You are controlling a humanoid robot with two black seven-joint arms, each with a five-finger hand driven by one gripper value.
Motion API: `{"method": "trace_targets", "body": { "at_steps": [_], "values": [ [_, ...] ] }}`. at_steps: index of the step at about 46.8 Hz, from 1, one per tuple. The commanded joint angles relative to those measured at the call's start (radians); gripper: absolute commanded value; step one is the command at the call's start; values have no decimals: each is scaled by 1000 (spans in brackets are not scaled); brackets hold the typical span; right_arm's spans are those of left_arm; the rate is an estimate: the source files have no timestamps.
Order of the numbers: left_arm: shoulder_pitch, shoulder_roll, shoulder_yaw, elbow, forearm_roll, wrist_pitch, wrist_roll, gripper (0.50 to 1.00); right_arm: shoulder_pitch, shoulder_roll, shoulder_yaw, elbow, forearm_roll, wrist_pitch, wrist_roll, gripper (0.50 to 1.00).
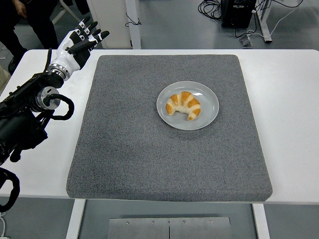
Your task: Place the bread on the plate
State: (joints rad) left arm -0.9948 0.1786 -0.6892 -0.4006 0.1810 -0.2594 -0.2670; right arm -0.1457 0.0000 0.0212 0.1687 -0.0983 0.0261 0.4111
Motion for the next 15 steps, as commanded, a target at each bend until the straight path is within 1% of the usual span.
{"method": "trace_targets", "body": {
  "at_steps": [1, 7, 10, 15],
  "values": [
    [-1, 4, 0, -1, 0, 0, 0, 980, 0, 0, 8, 5, 0, 3, 0, 1000],
    [1, 4, 4, -1, 0, -1, 0, 980, 2, 0, 9, 2, 0, -3, 0, 1000],
    [2, 2, 4, -1, 0, -3, 0, 980, 2, 0, -3, 15, 0, 8, 0, 1000],
    [10, 7, 7, -1, 0, -4, 0, 980, 0, 0, -4, 17, -1, 5, 2, 1000]
  ]
}}
